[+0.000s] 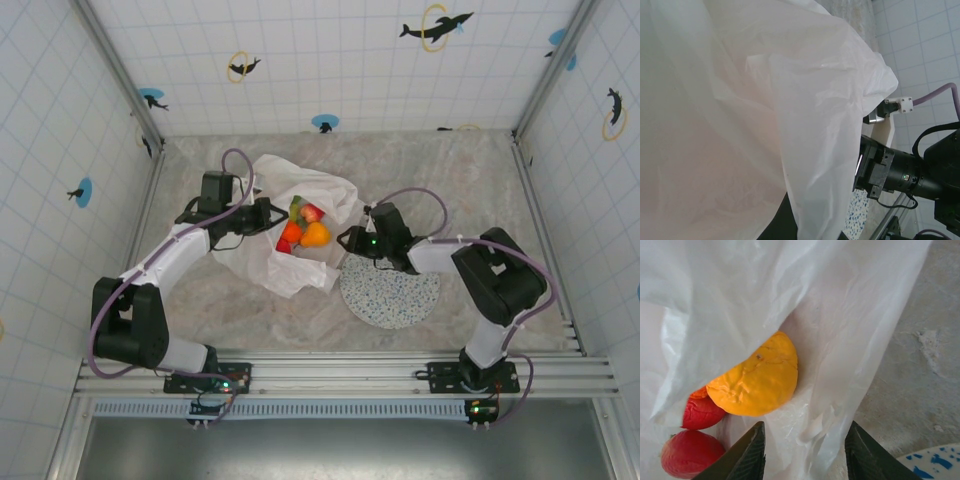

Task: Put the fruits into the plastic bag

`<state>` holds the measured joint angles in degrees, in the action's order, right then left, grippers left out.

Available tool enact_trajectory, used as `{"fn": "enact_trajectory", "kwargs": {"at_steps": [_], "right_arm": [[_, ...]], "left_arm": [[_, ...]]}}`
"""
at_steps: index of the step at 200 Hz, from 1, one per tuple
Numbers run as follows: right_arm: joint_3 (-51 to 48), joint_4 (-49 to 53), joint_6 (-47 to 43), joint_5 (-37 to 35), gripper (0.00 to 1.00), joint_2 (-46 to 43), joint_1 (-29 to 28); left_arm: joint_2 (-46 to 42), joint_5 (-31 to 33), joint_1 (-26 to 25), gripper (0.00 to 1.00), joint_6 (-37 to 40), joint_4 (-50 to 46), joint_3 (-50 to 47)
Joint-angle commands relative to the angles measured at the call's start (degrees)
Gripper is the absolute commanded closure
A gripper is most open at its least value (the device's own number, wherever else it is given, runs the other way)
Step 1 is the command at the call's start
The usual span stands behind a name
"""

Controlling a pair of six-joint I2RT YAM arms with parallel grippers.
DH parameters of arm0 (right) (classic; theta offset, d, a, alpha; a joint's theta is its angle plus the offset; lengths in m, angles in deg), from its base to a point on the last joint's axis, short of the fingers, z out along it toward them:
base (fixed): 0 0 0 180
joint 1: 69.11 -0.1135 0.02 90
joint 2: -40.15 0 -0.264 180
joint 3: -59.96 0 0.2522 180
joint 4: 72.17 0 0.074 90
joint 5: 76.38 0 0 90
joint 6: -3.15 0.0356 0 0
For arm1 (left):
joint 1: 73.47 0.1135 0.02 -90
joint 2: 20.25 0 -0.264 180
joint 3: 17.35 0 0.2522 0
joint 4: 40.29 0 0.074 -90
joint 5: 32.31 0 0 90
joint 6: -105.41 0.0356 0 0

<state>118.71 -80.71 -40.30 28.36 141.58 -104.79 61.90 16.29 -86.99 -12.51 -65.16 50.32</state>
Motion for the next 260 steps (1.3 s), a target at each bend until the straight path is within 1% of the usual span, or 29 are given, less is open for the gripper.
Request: {"fn": "enact_trajectory", "kwargs": {"at_steps": [1, 27, 47, 91, 99, 112, 122, 169, 172, 183, 199, 240, 260], "right_arm": [[2.22, -2.63, 1.55, -0.22, 0.59, 1.86, -0.86], [2.10, -4.93, 3.17, -0.37, 0.65, 3.04, -1.49], [2.00, -6.33, 4.36, -0.25, 0.72, 3.60, -1.62], [1.54, -6.48, 4.48, -1.64, 0.84, 1.53, -1.63], [1.50, -6.23, 4.34, -1.88, 0.87, 1.01, -1.67], [1.26, -5.58, 4.09, -2.52, 0.96, -0.18, -1.63], [1.24, -5.30, 3.92, -2.76, 1.00, -1.03, -1.66], [2.11, -1.23, 2.05, -3.67, 1.00, -6.60, -1.67], [2.24, -0.74, 1.77, -3.75, 1.00, -7.02, -1.63], [2.99, 1.29, 0.45, -4.00, 1.00, -8.64, -1.56], [4.99, 5.92, -2.55, -4.97, 1.00, -11.29, -1.67], [12.90, 22.10, -10.31, -7.93, 1.00, -18.42, -1.97], [17.29, 26.97, -12.36, -9.66, 1.00, -20.75, -2.68]], "left_arm": [[0.09, -0.69, -0.28, 1.00, 1.58, -0.14, -0.56], [0.03, -0.69, -0.20, 1.00, 1.63, -0.22, -0.55], [-0.04, -0.69, -0.24, 1.00, 1.56, -0.18, -0.47], [-0.32, -0.43, -0.15, 1.00, 1.96, -0.49, -0.58], [-0.49, -0.36, -0.19, 1.00, 1.96, -0.57, -0.61], [-0.80, -0.22, -0.18, 1.00, 2.04, -0.65, -0.43], [-1.17, 0.05, -0.10, 1.00, 2.15, -1.02, -0.09], [-4.04, 1.67, 0.10, 1.00, 0.18, -1.83, 1.56], [-4.24, 1.82, 0.16, 1.00, -0.03, -1.84, 3.40], [-5.01, 2.33, 0.32, 1.00, -0.72, -1.97, 4.82], [-6.05, 2.78, 0.82, 1.00, -1.80, -1.77, 6.78], [-7.40, 3.00, 1.90, 1.00, -3.83, -2.84, 11.08], [-7.40, 3.24, 2.52, 1.00, -4.33, -3.41, 12.50]]}}
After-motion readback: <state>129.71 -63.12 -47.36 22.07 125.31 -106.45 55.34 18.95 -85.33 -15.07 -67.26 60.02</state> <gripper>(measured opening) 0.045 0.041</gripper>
